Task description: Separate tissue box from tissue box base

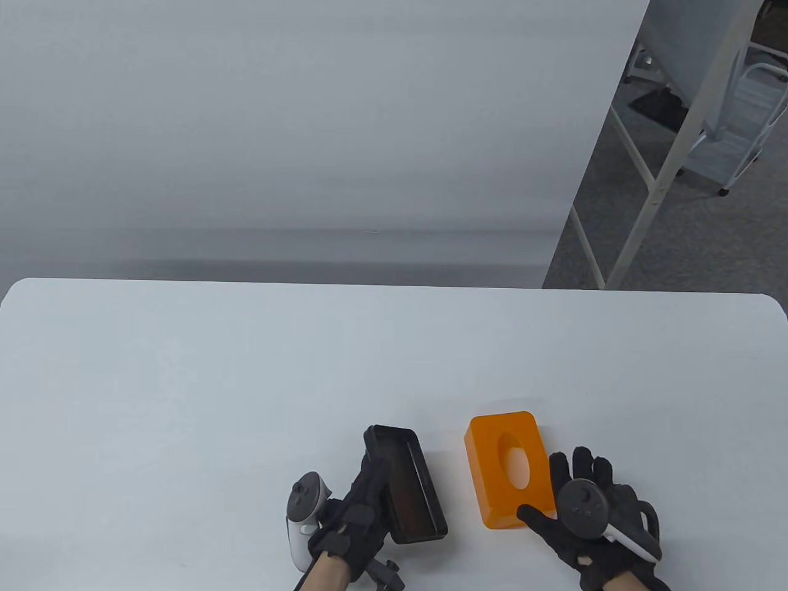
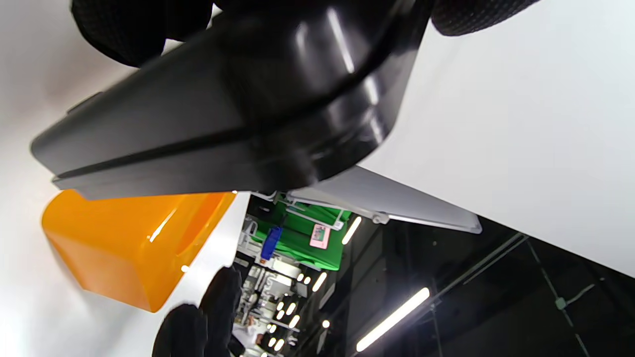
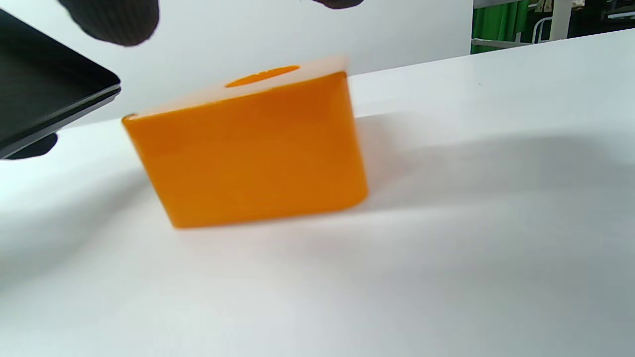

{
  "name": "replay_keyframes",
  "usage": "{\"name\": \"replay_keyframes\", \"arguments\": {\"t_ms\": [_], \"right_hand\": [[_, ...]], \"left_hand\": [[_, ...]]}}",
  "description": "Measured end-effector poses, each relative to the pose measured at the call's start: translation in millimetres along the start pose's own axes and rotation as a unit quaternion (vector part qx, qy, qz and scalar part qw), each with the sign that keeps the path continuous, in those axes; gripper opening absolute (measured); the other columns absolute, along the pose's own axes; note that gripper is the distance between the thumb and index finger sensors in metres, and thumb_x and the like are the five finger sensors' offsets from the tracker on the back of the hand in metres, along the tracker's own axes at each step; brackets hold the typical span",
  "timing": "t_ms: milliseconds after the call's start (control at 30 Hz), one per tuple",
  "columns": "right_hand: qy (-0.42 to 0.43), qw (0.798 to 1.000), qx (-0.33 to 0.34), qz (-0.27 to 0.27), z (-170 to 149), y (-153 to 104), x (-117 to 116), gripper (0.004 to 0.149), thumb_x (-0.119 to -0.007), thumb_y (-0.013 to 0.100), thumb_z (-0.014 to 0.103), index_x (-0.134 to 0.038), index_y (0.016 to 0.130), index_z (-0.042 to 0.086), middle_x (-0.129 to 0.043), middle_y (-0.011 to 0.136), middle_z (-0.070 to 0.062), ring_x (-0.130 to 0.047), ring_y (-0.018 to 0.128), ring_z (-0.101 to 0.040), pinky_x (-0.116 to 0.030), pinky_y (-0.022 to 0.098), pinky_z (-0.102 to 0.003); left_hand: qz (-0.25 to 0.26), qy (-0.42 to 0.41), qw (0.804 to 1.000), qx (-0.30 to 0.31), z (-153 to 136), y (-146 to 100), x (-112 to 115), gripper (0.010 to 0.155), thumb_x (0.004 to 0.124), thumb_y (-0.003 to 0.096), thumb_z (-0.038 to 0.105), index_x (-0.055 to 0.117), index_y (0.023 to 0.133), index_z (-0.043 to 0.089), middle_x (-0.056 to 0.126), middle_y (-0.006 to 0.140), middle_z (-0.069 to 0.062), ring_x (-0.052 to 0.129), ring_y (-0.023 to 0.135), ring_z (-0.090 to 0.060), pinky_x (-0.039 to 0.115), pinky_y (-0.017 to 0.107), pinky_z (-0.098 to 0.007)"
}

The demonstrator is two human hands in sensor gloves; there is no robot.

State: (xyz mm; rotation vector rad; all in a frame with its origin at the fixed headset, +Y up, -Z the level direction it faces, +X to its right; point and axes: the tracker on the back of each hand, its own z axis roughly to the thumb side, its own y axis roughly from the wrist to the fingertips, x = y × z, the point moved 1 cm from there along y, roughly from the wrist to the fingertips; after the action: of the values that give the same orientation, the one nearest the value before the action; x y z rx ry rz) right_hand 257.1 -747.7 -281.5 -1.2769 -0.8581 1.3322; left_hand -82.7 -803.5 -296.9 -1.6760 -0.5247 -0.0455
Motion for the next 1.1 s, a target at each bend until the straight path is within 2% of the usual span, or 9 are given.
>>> {"name": "replay_keyframes", "arguments": {"t_ms": [100, 200, 400, 533, 733, 833, 900, 967, 1100], "right_hand": [[-0.004, 1.000, 0.009, -0.012, -5.7, -10.3, -6.3, 0.097, -0.054, 0.052, 0.074, -0.026, 0.111, 0.001, -0.014, 0.109, -0.041, -0.025, 0.094, -0.073, -0.040, 0.057, -0.084], [0.007, 1.000, 0.005, -0.003, -15.3, -10.6, -12.3, 0.097, -0.055, 0.052, 0.073, -0.027, 0.111, 0.001, -0.014, 0.109, -0.041, -0.024, 0.095, -0.072, -0.038, 0.058, -0.085], [0.015, 1.000, 0.002, -0.008, -25.6, -13.9, -10.1, 0.097, -0.055, 0.051, 0.073, -0.027, 0.111, 0.001, -0.014, 0.109, -0.040, -0.025, 0.095, -0.072, -0.038, 0.058, -0.085], [0.022, 1.000, -0.001, 0.008, -29.7, -14.3, -13.4, 0.097, -0.055, 0.052, 0.073, -0.026, 0.111, 0.001, -0.014, 0.109, -0.040, -0.025, 0.095, -0.072, -0.038, 0.058, -0.085], [0.020, 1.000, 0.004, 0.016, -29.0, -10.5, -15.9, 0.097, -0.054, 0.052, 0.073, -0.026, 0.111, 0.001, -0.014, 0.109, -0.040, -0.025, 0.095, -0.072, -0.038, 0.058, -0.085], [0.017, 1.000, 0.007, 0.021, -28.0, -8.6, -18.2, 0.097, -0.054, 0.052, 0.073, -0.026, 0.110, 0.001, -0.013, 0.109, -0.040, -0.025, 0.095, -0.072, -0.038, 0.058, -0.085], [0.016, 1.000, 0.008, 0.024, -27.7, -8.6, -19.0, 0.097, -0.053, 0.052, 0.073, -0.025, 0.110, 0.001, -0.013, 0.109, -0.040, -0.025, 0.095, -0.072, -0.038, 0.058, -0.084], [0.014, 1.000, 0.010, 0.024, -27.4, -9.0, -19.5, 0.097, -0.053, 0.052, 0.073, -0.025, 0.110, 0.001, -0.013, 0.109, -0.041, -0.025, 0.095, -0.072, -0.038, 0.058, -0.084], [0.010, 0.999, 0.013, 0.028, -26.3, -8.1, -21.3, 0.097, -0.053, 0.052, 0.073, -0.024, 0.110, 0.001, -0.012, 0.108, -0.041, -0.025, 0.095, -0.072, -0.038, 0.057, -0.084]], "left_hand": [[-0.003, 0.012, 1.000, -0.012, -1.3, 2.6, 1.2, 0.080, 0.049, 0.0633, 0.056, 0.008, 0.111, 0.007, 0.029, 0.108, -0.039, 0.054, 0.091, -0.067, 0.068, 0.061, -0.062], [0.003, 0.034, 0.999, -0.026, -4.6, 7.3, 0.6, 0.078, 0.051, 0.0632, 0.053, 0.012, 0.111, 0.006, 0.040, 0.108, -0.035, 0.071, 0.087, -0.061, 0.080, 0.057, -0.052], [0.083, 0.161, 0.981, -0.070, -8.1, 20.9, -8.3, 0.073, 0.059, 0.0614, 0.046, 0.024, 0.112, 0.006, 0.058, 0.105, -0.025, 0.091, 0.078, -0.045, 0.091, 0.048, -0.038], [0.130, 0.244, 0.956, -0.102, -4.0, 29.3, -13.4, 0.071, 0.063, 0.0603, 0.043, 0.031, 0.111, 0.005, 0.067, 0.100, -0.024, 0.098, 0.070, -0.039, 0.094, 0.040, -0.033], [0.178, 0.343, 0.917, -0.096, 6.8, 32.8, -12.7, 0.068, 0.071, 0.0576, 0.041, 0.041, 0.111, 0.011, 0.072, 0.098, -0.023, 0.105, 0.061, -0.031, 0.096, 0.033, -0.027], [0.200, 0.394, 0.892, -0.099, 7.0, 33.5, -12.0, 0.067, 0.073, 0.0561, 0.040, 0.045, 0.110, 0.012, 0.072, 0.097, -0.023, 0.105, 0.059, -0.030, 0.096, 0.031, -0.025], [0.205, 0.421, 0.878, -0.097, 6.0, 34.1, -11.4, 0.066, 0.074, 0.0556, 0.039, 0.048, 0.109, 0.012, 0.073, 0.096, -0.023, 0.105, 0.059, -0.028, 0.096, 0.031, -0.025], [0.204, 0.434, 0.872, -0.094, 6.2, 35.0, -10.2, 0.065, 0.074, 0.0557, 0.039, 0.049, 0.109, 0.012, 0.073, 0.096, -0.023, 0.105, 0.059, -0.027, 0.096, 0.031, -0.024], [0.195, 0.489, 0.847, -0.071, 13.1, 34.7, -2.4, 0.063, 0.072, 0.0563, 0.040, 0.053, 0.109, 0.013, 0.070, 0.098, -0.023, 0.100, 0.068, -0.035, 0.095, 0.037, -0.029]]}}
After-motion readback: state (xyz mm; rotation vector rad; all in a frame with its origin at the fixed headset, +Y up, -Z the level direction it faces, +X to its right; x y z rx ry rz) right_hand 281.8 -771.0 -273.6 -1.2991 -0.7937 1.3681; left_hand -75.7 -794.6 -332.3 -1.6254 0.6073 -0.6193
